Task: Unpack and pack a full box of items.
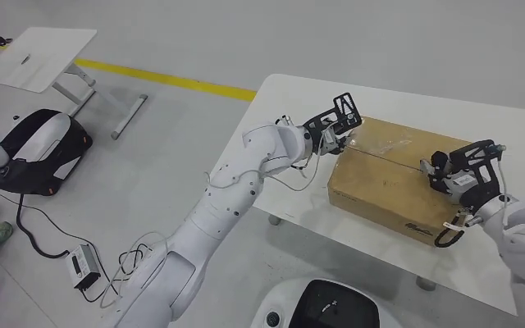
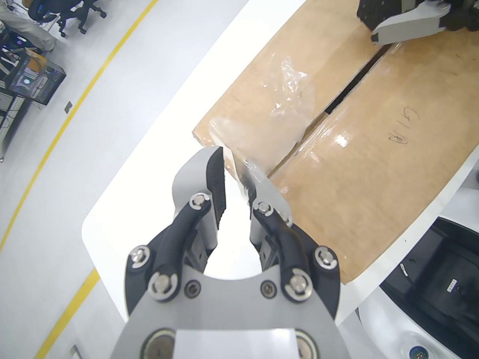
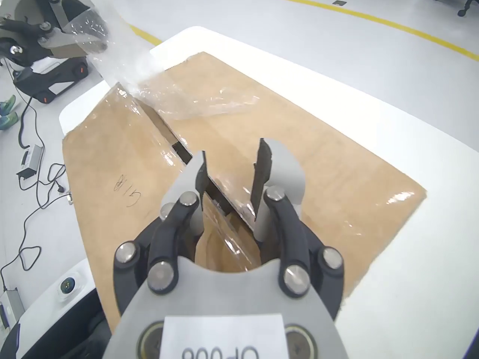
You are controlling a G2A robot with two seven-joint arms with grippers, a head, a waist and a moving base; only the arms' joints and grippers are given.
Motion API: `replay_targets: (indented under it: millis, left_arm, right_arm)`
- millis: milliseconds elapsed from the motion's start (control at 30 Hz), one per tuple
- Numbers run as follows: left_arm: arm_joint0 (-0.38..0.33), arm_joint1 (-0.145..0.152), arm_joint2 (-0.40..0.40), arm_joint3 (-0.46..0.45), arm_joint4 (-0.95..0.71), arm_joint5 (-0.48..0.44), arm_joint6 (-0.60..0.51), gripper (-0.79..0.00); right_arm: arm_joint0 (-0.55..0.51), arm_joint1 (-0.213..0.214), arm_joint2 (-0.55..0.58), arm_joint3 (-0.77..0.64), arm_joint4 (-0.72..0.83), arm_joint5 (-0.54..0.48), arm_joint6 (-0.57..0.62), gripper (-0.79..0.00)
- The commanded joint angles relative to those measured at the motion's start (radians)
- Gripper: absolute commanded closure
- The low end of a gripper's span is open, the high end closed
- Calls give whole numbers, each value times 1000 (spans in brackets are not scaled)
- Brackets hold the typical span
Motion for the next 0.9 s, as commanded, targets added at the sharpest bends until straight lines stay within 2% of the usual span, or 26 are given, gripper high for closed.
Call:
replay_targets:
  millis: [0, 33, 133, 333, 633, 700, 767, 867]
  left_arm:
    - [-2, 0, 2, 0, 1, 0, 5, -166]
    - [-2, 1, 3, 0, 2, 0, 7, -172]
    - [-3, 1, 6, 5, 3, 2, 8, -191]
    - [-24, -1, 17, 8, 8, 17, 13, -191]
    - [-39, -3, 53, -15, 150, 113, 25, -179]
    - [-37, -3, 60, -22, 181, 134, 27, -129]
    - [-33, -4, 66, -28, 200, 149, 35, -18]
    - [-28, -5, 68, -34, 208, 159, 48, 0]
  right_arm:
    - [13, -3, -12, 13, 0, 0, -5, -99]
    - [18, -4, -15, 16, 9, 0, -8, -225]
    - [31, -5, -15, 17, 22, -6, -2, -277]
    - [45, -5, -19, 36, 23, -21, 9, -246]
    - [49, -9, -39, 42, 34, -26, 13, -252]
    - [50, -9, -37, 39, 39, -24, 10, -249]
    - [51, -10, -35, 36, 42, -22, 9, -249]
    - [51, -9, -32, 28, 42, -22, 10, -268]
